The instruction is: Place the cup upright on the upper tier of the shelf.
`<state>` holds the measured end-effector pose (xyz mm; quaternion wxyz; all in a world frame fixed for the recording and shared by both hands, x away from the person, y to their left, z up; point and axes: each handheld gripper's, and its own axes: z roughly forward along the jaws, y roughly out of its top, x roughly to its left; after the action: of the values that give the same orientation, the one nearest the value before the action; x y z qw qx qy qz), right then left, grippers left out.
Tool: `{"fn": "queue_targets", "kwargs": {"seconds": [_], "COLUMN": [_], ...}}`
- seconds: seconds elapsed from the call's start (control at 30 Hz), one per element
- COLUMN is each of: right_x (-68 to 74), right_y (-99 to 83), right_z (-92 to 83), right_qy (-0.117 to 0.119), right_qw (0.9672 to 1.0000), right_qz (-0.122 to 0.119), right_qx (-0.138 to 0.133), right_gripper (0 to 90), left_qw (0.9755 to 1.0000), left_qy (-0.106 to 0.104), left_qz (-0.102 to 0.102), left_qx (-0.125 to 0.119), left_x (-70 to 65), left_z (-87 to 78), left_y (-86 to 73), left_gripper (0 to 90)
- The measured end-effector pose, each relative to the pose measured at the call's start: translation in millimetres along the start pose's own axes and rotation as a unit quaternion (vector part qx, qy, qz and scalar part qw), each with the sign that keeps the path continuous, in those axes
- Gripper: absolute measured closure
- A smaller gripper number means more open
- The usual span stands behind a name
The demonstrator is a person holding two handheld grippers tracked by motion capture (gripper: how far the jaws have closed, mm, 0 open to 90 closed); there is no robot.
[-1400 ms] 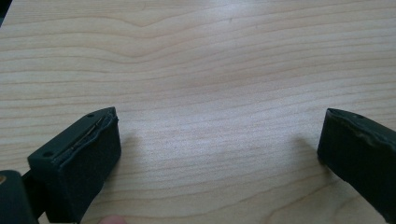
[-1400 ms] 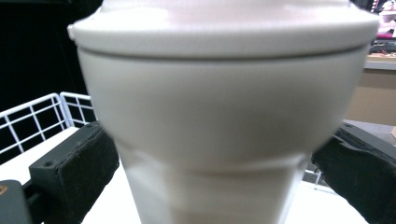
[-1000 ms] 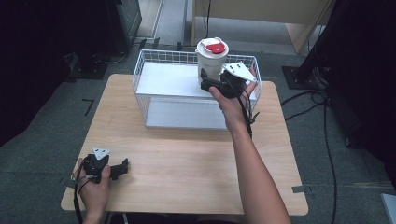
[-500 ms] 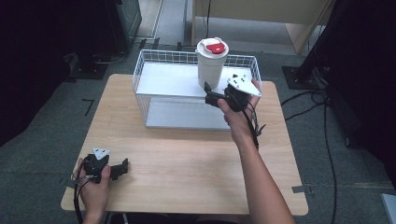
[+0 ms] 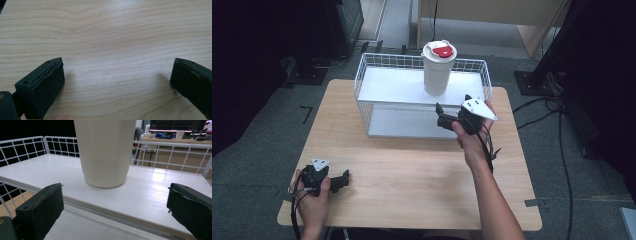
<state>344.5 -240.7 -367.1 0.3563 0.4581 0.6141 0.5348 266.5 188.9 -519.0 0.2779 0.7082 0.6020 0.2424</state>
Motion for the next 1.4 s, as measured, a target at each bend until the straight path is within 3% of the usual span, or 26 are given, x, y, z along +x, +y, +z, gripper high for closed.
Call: {"fn": "queue_targets", "kwargs": {"seconds": [0.17, 0.73, 1.4], "right_x": [-3.9, -25.4, -54.0], "right_y": [-12.7, -52.9, -99.6], "right_z": [-10.5, -46.4, -85.4], "right_qy": [0.006, -0.009, -0.044], "right_qw": [1.0, 0.9996, 0.9967], "right_qz": [0.003, 0.015, 0.035], "right_qx": [0.005, 0.023, 0.058], "right_gripper": [0.9, 1.0, 1.1], "left_qw": [1.0, 1.0, 1.0], "left_qy": [-0.001, -0.001, -0.001], "left_qz": [0.002, 0.002, 0.002], "left_qx": [0.001, 0.001, 0.003], "left_x": [0.0, -0.1, 0.0], "left_z": [-0.2, -0.1, -0.3], "left_y": [0.0, 0.0, 0.0], "left_gripper": [0.0, 0.0, 0.0]}}
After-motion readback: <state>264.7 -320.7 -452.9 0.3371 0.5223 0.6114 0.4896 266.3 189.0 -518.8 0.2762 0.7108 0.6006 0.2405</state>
